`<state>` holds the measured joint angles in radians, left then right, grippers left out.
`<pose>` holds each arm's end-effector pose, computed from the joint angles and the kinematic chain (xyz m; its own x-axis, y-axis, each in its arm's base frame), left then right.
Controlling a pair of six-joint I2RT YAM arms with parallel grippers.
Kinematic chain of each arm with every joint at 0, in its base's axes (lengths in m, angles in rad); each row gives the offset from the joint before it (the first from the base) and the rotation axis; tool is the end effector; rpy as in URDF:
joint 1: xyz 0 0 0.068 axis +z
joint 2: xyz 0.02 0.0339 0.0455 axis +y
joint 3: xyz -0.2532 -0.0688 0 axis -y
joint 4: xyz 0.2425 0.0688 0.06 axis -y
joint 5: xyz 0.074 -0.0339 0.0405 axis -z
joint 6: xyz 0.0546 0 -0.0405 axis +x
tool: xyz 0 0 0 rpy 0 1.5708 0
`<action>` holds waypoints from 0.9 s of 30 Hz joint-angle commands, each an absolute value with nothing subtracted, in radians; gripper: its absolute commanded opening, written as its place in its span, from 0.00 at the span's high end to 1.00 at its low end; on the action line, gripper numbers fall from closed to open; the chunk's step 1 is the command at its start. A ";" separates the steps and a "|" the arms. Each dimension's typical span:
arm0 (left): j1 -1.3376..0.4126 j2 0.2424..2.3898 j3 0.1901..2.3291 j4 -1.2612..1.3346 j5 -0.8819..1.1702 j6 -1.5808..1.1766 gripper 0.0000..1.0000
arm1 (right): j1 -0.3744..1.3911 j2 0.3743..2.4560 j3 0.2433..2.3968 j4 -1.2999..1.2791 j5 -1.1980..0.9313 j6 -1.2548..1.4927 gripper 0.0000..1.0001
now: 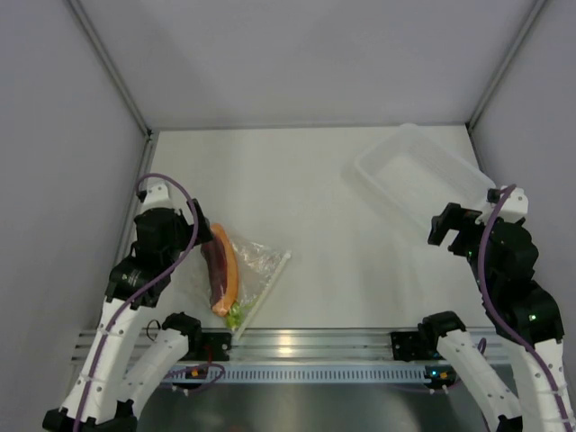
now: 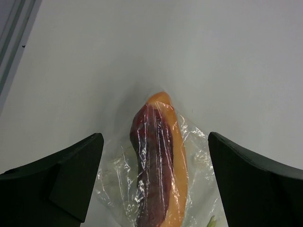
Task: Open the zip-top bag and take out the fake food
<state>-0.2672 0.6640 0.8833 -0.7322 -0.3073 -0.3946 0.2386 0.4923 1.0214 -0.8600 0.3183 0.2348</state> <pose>0.1530 -0.0247 0.3190 -0.4359 -0.2606 -0.8614 -0.1843 0.9627 -0.1979 0.0963 0.0058 0.3665 -0.2923 0.1563 -0.9435 0.1348 0.9834 0.1211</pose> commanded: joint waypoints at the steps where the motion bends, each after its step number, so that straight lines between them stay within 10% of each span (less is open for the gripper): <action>1: -0.267 0.690 0.876 -0.681 -0.342 -0.406 0.02 | 0.252 0.482 1.040 -0.834 0.336 0.221 0.01; 20: -0.290 1.086 1.009 -0.700 -0.189 -0.561 0.02 | 0.252 0.499 0.957 -0.788 -0.087 0.255 0.01; 27: -0.598 1.296 1.199 -0.732 -0.391 -0.513 0.02 | 0.250 0.489 0.937 -0.796 -0.115 0.242 0.01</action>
<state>-0.4885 1.2377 1.1126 -0.7403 -0.3214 -0.5560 0.2405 0.5030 0.9386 -0.8310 -0.0837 0.2466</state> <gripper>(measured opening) 0.984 0.993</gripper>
